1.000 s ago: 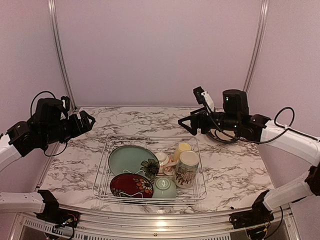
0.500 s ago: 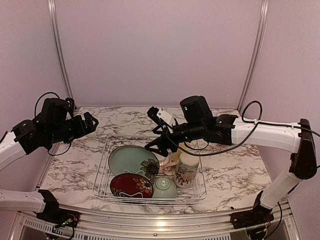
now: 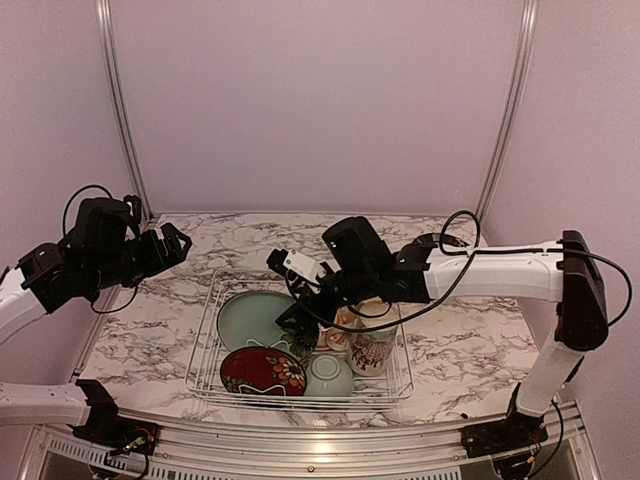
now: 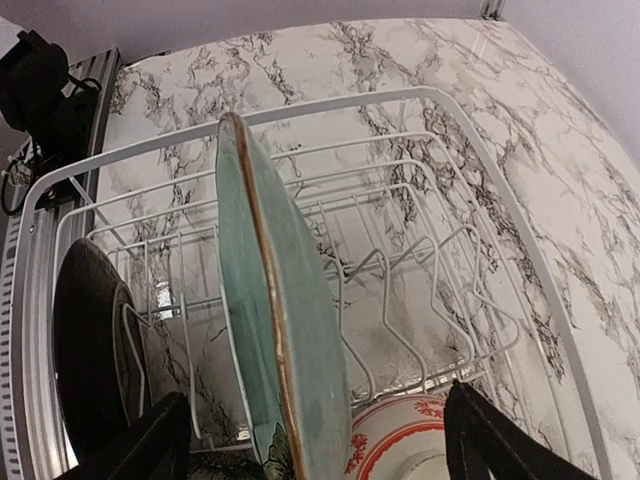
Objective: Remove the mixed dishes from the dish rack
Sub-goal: Grab the plate from the dish rack.
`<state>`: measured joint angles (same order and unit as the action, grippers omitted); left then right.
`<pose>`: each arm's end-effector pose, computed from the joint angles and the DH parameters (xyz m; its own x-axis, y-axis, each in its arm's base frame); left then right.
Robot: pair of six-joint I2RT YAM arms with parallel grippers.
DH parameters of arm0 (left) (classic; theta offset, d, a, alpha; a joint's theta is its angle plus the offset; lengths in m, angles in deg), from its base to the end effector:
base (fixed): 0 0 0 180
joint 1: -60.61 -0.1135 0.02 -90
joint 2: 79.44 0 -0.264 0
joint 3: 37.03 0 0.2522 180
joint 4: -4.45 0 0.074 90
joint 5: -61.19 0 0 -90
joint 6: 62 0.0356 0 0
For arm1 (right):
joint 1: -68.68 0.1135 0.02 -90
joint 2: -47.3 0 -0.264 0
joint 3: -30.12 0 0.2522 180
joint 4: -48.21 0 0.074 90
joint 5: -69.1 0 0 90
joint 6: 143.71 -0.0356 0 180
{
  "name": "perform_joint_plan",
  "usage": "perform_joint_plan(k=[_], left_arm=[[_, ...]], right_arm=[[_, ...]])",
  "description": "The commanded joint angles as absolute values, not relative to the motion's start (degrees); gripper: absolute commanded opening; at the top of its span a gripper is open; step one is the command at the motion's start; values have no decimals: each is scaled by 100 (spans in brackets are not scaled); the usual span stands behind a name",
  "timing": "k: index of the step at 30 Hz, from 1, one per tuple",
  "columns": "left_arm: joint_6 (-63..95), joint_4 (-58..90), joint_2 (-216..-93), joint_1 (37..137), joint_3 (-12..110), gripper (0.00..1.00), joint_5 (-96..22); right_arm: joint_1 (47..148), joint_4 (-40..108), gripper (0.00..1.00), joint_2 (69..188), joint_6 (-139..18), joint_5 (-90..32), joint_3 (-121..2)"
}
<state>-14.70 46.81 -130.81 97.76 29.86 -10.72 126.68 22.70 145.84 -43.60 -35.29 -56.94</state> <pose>0.1616 -0.1086 0.3385 -0.5040 -0.4269 -0.7508 0.0155 0.8647 -0.5021 0.2008 0.3380 0.2591 -0.1512 -0.5629 -0.8126 -0.9682 0.2500 0.0070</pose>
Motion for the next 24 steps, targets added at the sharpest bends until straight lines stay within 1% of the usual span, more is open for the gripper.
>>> perform_joint_plan(k=[1,4,7,10,13,24], left_arm=[[-1471,4693,-13017,9797,2875,99,-1101],[-1456,4656,-13015,9797,2843,99,-1135],[-1454,4638,-13015,9797,2839,99,-1163],[-1449,4610,-13015,9797,2844,99,-1181],[-1455,4608,-13015,9797,2852,99,-1184],[-1441,4557,-13017,9797,2800,99,-1163]], right_arm=[[12711,2131,78,14762,-4346,-3410,-6018],[12711,2175,68,14805,-4324,-3511,-6018],[12711,2160,54,14828,-4321,-3496,-6031],[12713,2127,44,14815,-4296,-3485,-6039],[12713,2122,38,14823,-4224,-3547,-6046],[12709,1860,20,14918,-3918,-3662,-6274]])
